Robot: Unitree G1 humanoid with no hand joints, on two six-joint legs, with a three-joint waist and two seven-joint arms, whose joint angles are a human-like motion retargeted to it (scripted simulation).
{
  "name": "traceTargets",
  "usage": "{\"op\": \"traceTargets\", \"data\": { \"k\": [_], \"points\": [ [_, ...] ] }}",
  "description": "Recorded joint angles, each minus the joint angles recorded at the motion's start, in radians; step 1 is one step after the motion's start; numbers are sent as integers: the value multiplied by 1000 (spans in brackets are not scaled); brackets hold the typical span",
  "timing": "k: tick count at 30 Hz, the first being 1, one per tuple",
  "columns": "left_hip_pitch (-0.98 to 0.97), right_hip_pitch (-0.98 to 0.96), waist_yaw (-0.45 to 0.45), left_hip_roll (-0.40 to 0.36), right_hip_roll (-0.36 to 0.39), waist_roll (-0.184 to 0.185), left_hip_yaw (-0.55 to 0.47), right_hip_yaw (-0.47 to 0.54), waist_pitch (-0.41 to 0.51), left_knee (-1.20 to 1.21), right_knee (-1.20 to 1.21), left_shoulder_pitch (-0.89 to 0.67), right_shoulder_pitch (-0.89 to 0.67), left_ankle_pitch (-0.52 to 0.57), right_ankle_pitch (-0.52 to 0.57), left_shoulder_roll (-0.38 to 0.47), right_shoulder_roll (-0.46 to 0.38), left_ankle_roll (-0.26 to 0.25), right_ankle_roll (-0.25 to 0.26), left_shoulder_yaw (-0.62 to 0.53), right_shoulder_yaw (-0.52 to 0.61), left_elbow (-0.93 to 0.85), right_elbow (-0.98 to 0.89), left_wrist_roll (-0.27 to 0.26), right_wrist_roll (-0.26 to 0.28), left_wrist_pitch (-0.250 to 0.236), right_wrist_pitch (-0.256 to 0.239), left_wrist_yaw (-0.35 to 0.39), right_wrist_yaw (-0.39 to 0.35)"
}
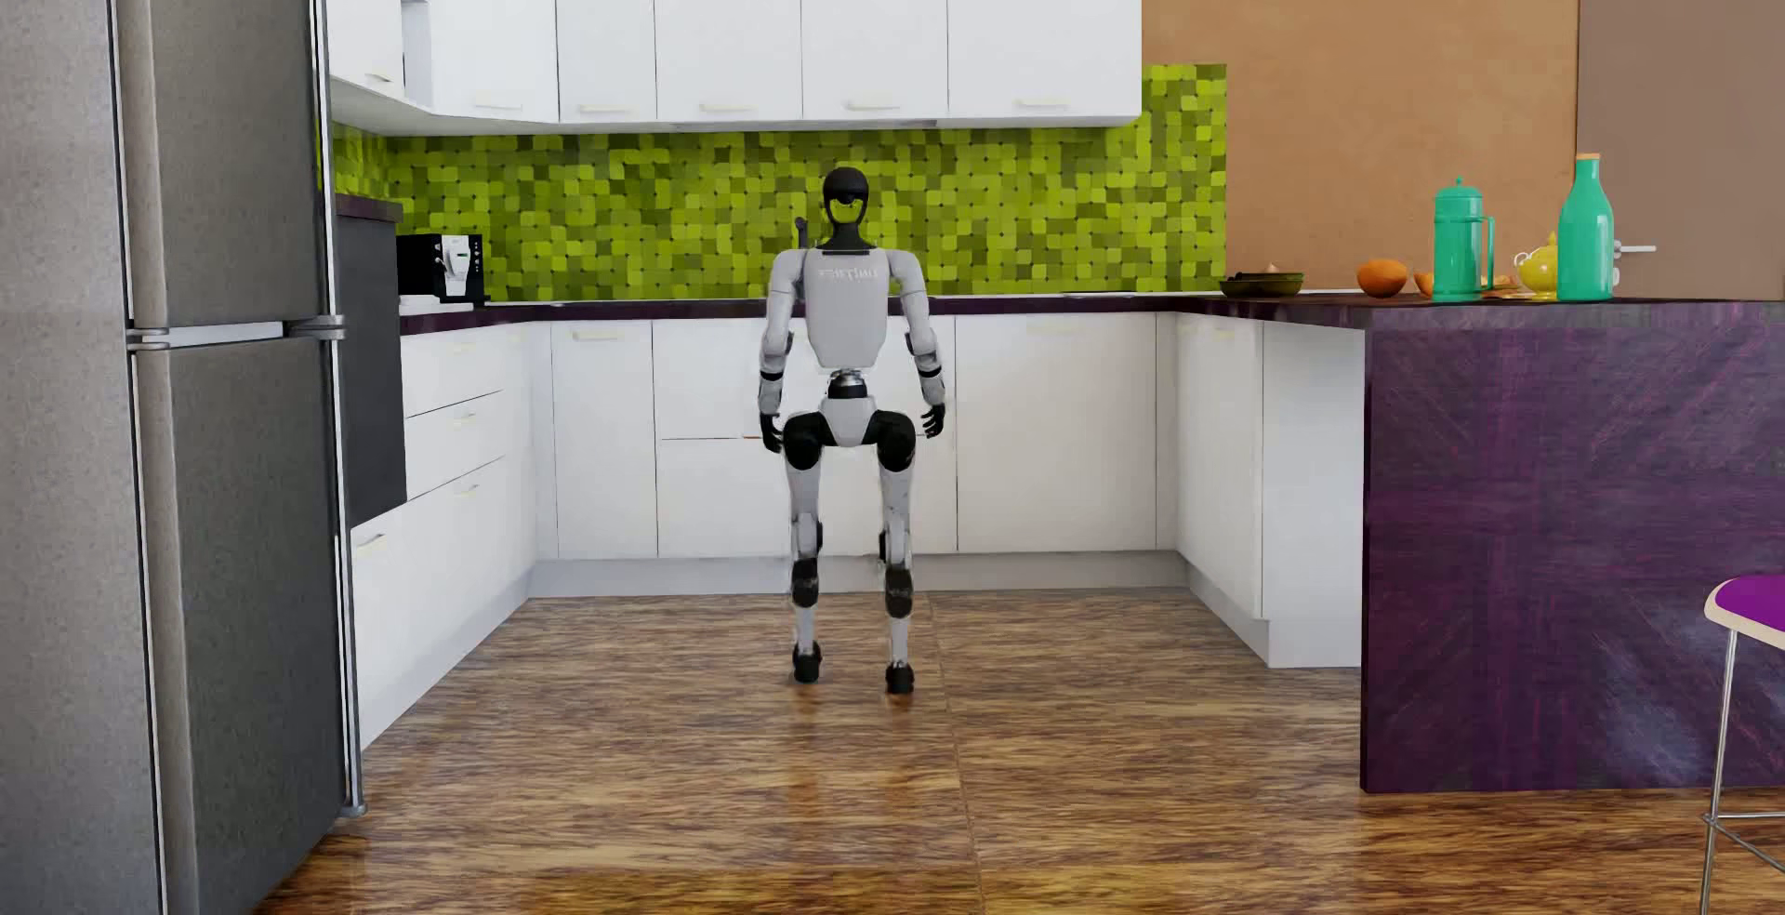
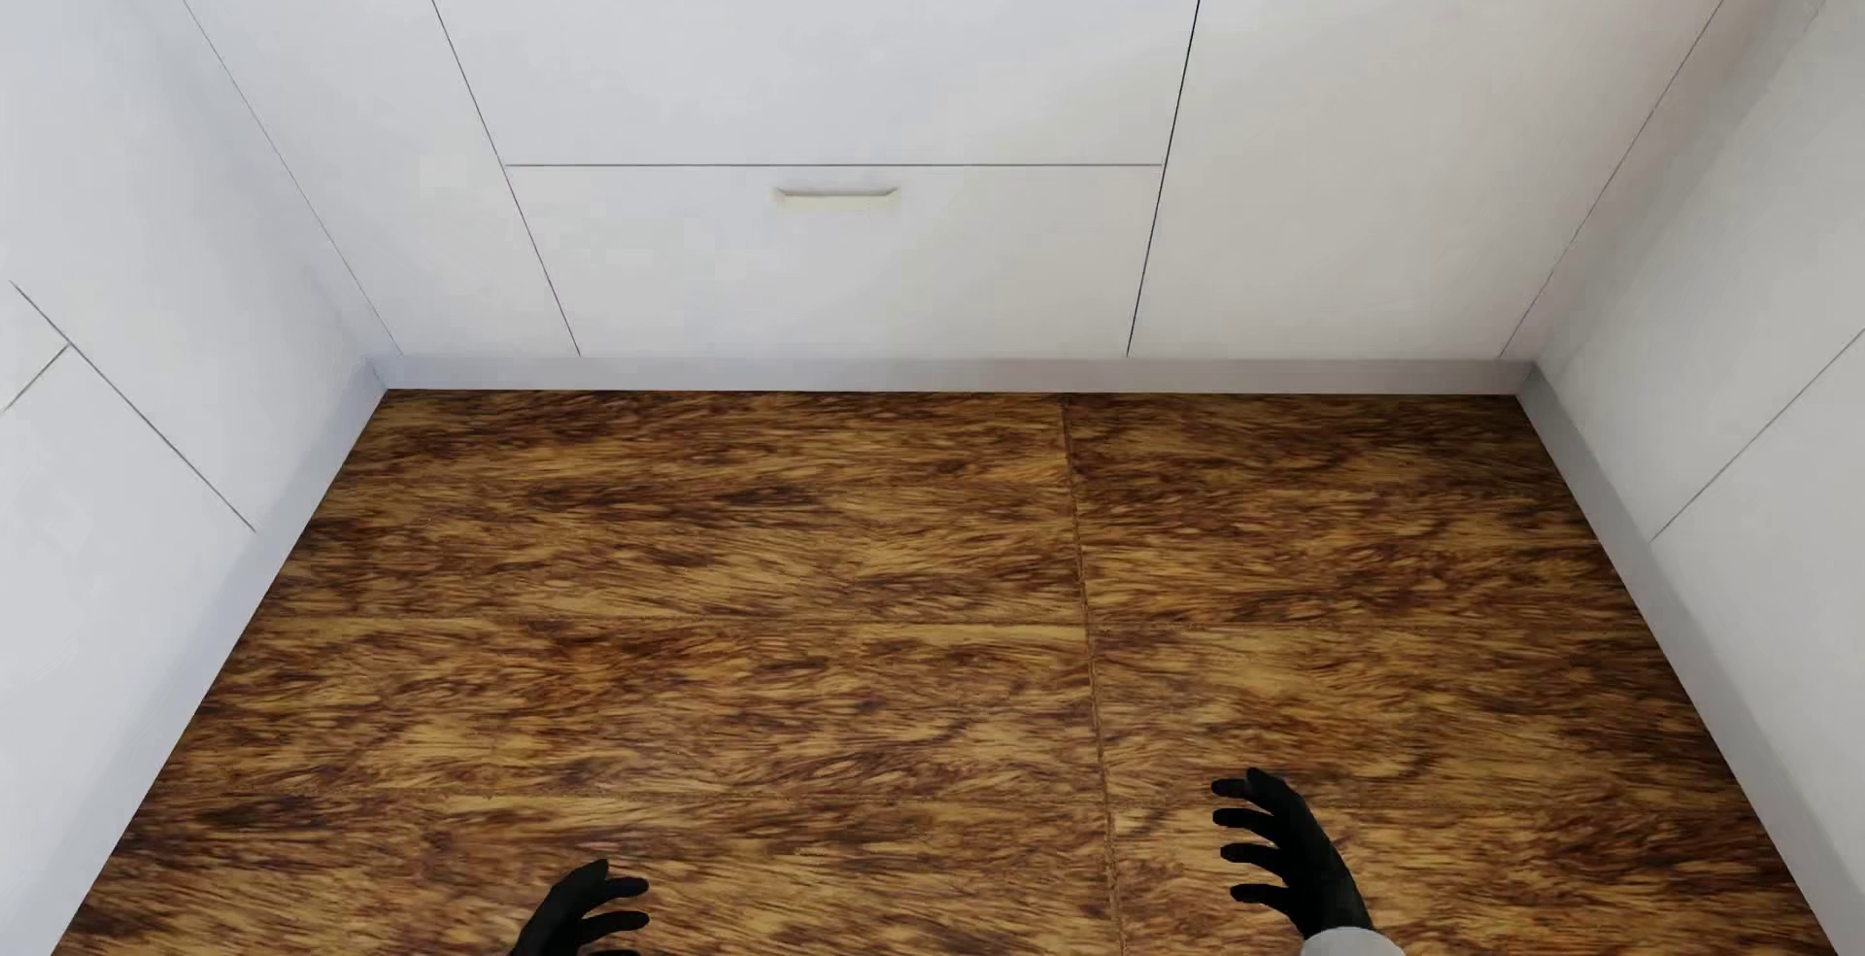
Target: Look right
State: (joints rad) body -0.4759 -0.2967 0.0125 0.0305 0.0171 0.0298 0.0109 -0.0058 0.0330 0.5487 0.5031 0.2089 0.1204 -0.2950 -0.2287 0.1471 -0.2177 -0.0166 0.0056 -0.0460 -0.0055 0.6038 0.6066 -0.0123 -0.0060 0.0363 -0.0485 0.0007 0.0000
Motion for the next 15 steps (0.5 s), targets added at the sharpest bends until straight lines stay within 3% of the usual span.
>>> {"op": "traceTargets", "data": {
  "k": [2, 3, 4, 5, 6, 7, 8, 9, 10, 11, 12, 13, 14, 15],
  "points": [
    [-47, -74, -56, 27, -2, 11, -48, 53, -37, 321, 101, 55, 118, -39, 13, 32, 22, -58, 5, -6, 27, -1, 114, -33, -16, -68, -17, -8, 12],
    [11, -115, -127, 71, 6, 30, -71, 72, -47, 260, 153, 43, 165, -67, -6, 48, 42, -94, 10, -8, 36, 1, 92, -36, -8, -62, 13, -8, 14],
    [73, -147, -204, 115, 12, 50, -69, 77, -48, 127, 195, 22, 192, -17, -38, 70, 65, -157, 4, -9, 21, 28, 48, -36, 25, -64, 40, -10, 0],
    [66, -176, -255, 113, -7, 46, -50, 81, -51, 113, 215, 3, 190, 35, -75, 87, 63, -238, 29, -2, 20, 26, 44, -37, 67, -56, 60, -8, -15],
    [72, -183, -260, 120, -26, 37, -29, 65, -42, 118, 230, -34, 205, -4, -136, 77, 60, -238, 17, -15, 25, -12, 57, -34, 90, -36, 85, 2, -22],
    [74, -201, -254, 122, -47, 11, -4, 53, -39, 127, 260, -65, 207, -44, -187, 73, 75, -202, 5, -13, 19, -18, 65, -29, 96, -35, 118, 9, -21],
    [55, -223, -230, 123, -69, -7, 6, 34, -37, 168, 285, -81, 196, -87, -190, 42, 58, -144, 25, -6, 22, -28, 82, -15, 84, -36, 148, 14, -9],
    [50, -232, -208, 109, -81, -29, 3, 33, -36, 182, 289, -71, 187, -79, -140, 47, 45, -83, 44, -33, 11, -19, 81, 4, 60, -31, 169, 14, 7],
    [39, -237, -195, 98, -74, -42, -8, 43, -41, 199, 272, -49, 181, -95, -79, 40, 38, -41, 20, -34, 10, -21, 73, 27, 38, -9, 179, 11, 15],
    [22, -237, -173, 79, -58, -27, -30, 47, -45, 257, 229, -37, 181, -146, -20, 11, 15, -11, 39, -26, 18, -36, 83, 48, 27, 25, 171, 3, 15],
    [40, -234, -163, 54, -34, -10, -53, 55, -39, 239, 199, -36, 190, -142, -12, 16, 52, 11, 32, -31, 25, -9, 69, 62, 29, 33, 155, -17, 0],
    [53, -234, -184, 56, -24, -6, -63, 57, -28, 206, 199, -31, 197, -70, -69, 41, 74, -9, 44, -32, 35, 20, 42, 69, 37, 35, 136, -40, -24],
    [74, -255, -216, 55, -48, -41, -34, 45, -20, 169, 267, -28, 184, -19, -167, 73, 92, -108, 7, -20, 34, 38, 16, 70, 53, 35, 123, -60, -34],
    [73, -250, -221, 66, -60, -69, -11, 18, -14, 183, 343, -50, 162, -25, -233, 83, 70, -122, -5, -9, 71, 27, 29, 60, 68, 44, 116, -65, -21]
  ]
}}
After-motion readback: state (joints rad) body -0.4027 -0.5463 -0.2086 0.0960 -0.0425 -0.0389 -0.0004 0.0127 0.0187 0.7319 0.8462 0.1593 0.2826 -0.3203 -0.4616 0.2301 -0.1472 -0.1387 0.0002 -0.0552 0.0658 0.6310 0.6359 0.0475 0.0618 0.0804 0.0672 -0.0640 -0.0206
